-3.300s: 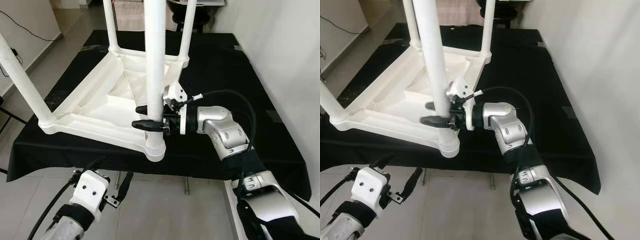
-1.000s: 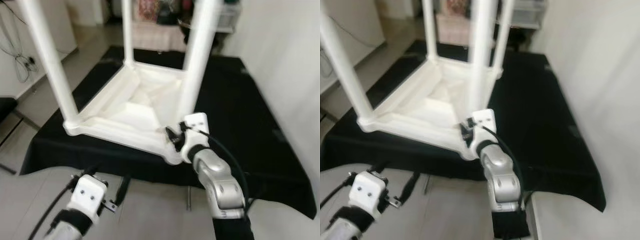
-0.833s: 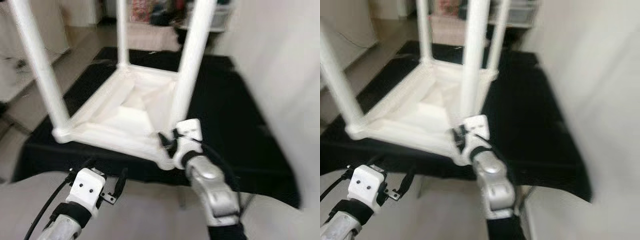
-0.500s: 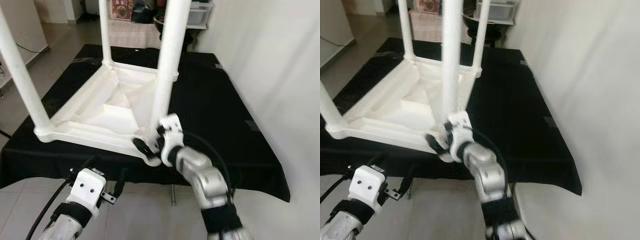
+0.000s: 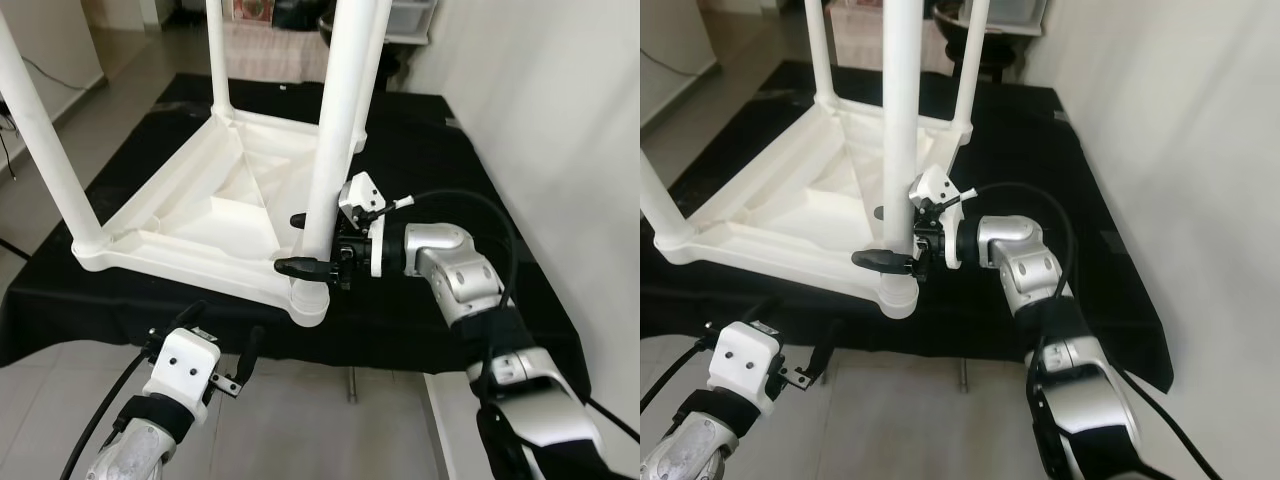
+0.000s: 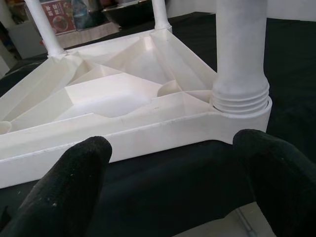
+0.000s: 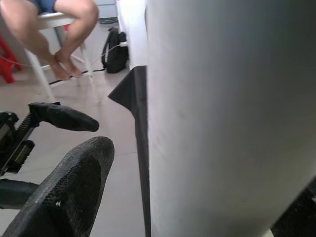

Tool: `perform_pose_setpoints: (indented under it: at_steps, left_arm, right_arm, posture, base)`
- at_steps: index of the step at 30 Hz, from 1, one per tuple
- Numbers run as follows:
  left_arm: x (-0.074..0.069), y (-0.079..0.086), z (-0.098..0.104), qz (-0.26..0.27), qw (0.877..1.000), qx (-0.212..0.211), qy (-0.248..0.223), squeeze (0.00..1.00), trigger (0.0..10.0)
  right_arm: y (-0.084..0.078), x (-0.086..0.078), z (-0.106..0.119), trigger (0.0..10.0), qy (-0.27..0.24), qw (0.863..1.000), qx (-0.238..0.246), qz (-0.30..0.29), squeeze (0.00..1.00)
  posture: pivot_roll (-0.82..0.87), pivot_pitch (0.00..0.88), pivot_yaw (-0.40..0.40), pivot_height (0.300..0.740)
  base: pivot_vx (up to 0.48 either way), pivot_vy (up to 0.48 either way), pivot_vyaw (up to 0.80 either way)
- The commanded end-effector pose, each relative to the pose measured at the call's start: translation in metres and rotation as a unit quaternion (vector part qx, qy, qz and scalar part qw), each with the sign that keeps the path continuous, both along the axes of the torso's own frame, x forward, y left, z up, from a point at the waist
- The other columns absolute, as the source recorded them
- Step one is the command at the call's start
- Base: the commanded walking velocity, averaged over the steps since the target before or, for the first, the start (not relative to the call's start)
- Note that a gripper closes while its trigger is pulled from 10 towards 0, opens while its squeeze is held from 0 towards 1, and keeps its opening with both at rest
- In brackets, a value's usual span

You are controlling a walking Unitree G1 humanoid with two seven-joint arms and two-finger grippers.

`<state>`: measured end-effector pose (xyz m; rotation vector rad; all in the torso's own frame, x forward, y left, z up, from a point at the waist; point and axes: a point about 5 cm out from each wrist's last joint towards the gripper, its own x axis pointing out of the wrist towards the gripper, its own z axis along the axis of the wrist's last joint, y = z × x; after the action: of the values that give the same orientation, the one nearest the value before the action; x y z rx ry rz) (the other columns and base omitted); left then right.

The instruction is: Building children table

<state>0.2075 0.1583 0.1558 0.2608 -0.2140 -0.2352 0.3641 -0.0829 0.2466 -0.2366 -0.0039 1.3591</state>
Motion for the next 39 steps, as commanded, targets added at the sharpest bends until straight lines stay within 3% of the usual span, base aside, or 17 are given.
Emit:
perform_pose_setpoints:
  at_steps: [1,4,6,12,17,21,23,24,26,27,29,34,35,36,37,38,39]
  left_arm:
    - [-0.004,-0.004,-0.001,-0.005,1.0,0.001,0.003,0.0,10.0]
    - [-0.004,-0.004,-0.001,-0.005,1.0,0.001,0.003,0.0,10.0]
    - [-0.007,-0.004,0.0,-0.006,1.0,0.001,0.005,0.0,10.0]
    - [-0.009,-0.004,0.0,-0.007,1.0,0.001,0.006,0.0,10.0]
    - [-0.011,-0.004,0.0,-0.011,1.0,0.001,0.01,0.0,10.0]
    - [-0.011,-0.003,0.0,-0.011,1.0,0.001,0.01,0.0,10.0]
    - [-0.011,-0.001,0.001,-0.011,1.0,0.002,0.01,0.0,10.0]
    - [-0.011,-0.001,0.001,-0.011,1.0,0.002,0.01,0.0,10.0]
    - [-0.01,0.001,0.001,-0.01,1.0,0.002,0.01,0.0,10.0]
    - [-0.01,0.001,0.001,-0.01,1.0,0.002,0.01,0.0,10.0]
    - [-0.007,0.002,0.001,-0.012,1.0,0.002,0.01,0.0,10.0]
    - [-0.004,0.0,0.0,-0.016,1.0,0.0,0.011,0.0,10.0]
    - [-0.004,0.0,-0.001,-0.016,1.0,0.0,0.011,0.0,10.0]
    - [-0.003,0.0,-0.001,-0.014,1.0,0.0,0.01,0.0,10.0]
    - [-0.004,0.0,-0.001,-0.012,1.0,0.0,0.009,0.0,10.0]
    - [-0.004,0.001,0.0,-0.008,1.0,0.0,0.007,0.0,10.0]
    - [-0.004,0.001,0.0,-0.006,1.0,-0.001,0.006,0.0,10.0]
  right_arm:
    - [0.008,0.001,-0.008,9.5,0.015,0.999,-0.019,0.028,0.0]
    - [0.008,0.001,-0.008,9.5,0.015,0.999,-0.019,0.028,0.0]
    - [0.008,0.003,-0.019,0.0,0.024,0.999,-0.029,0.021,0.0]
    - [0.006,0.005,-0.026,0.0,0.032,0.999,-0.027,0.005,0.0]
    - [-0.014,0.011,-0.027,0.0,0.028,0.996,0.02,-0.087,0.0]
    - [-0.019,0.008,-0.032,0.0,0.031,0.978,0.063,-0.195,0.0]
    - [-0.022,0.001,-0.046,0.0,0.015,0.921,0.07,-0.383,0.0]
    - [-0.022,0.001,-0.046,0.0,0.015,0.921,0.07,-0.383,0.0]
    - [-0.007,-0.04,-0.068,0.0,0.077,0.871,0.092,-0.477,0.0]
    - [-0.007,-0.04,-0.068,0.0,0.077,0.871,0.092,-0.477,0.0]
    - [0.022,-0.066,-0.075,0.0,0.095,0.882,0.113,-0.447,0.0]
    - [0.037,-0.061,-0.076,0.0,0.088,0.899,0.113,-0.413,0.0]
    - [0.04,-0.056,-0.074,8.3,0.094,0.903,0.107,-0.405,0.0]
    - [0.042,-0.055,-0.069,10.0,0.098,0.907,0.11,-0.394,0.0]
    - [0.044,-0.055,-0.065,10.0,0.101,0.909,0.113,-0.388,0.0]
    - [0.046,-0.054,-0.06,10.0,0.103,0.919,0.121,-0.361,0.92]
    - [0.046,-0.054,-0.054,10.0,0.105,0.928,0.129,-0.333,1.0]
  posture:
    - [0.05,0.169,-0.126,0.74]
    - [0.05,0.169,-0.126,0.74]
    - [0.06,0.192,-0.121,0.74]
    - [0.06,0.198,-0.118,0.74]
    - [0.04,0.204,-0.116,0.74]
    - [0.04,0.21,-0.122,0.74]
    - [0.03,0.211,-0.119,0.74]
    - [0.03,0.211,-0.119,0.74]
    - [0.01,0.217,-0.106,0.74]
    - [0.01,0.217,-0.106,0.74]
    - [0.0,0.2,-0.087,0.74]
    - [0.01,0.185,-0.097,0.74]
    - [0.01,0.185,-0.103,0.74]
    - [0.01,0.182,-0.107,0.74]
    - [0.01,0.182,-0.107,0.74]
    - [0.01,0.179,-0.109,0.74]
    - [0.01,0.179,-0.109,0.74]
  base:
    - [0.0,0.0,0.0]
    - [0.0,0.0,0.0]
    - [0.0,0.0,0.0]
    - [0.0,0.0,0.0]
    - [0.0,0.0,0.0]
    - [0.0,0.0,0.0]
    - [0.0,0.0,0.0]
    - [0.0,0.0,0.0]
    - [0.0,0.0,0.0]
    - [0.0,0.0,0.0]
    - [0.0,0.0,0.0]
    - [0.0,0.0,0.0]
    - [0.0,0.0,0.0]
    - [0.0,0.0,0.0]
    - [0.0,0.0,0.0]
    - [0.0,0.0,0.0]
    - [0.0,0.0,0.0]
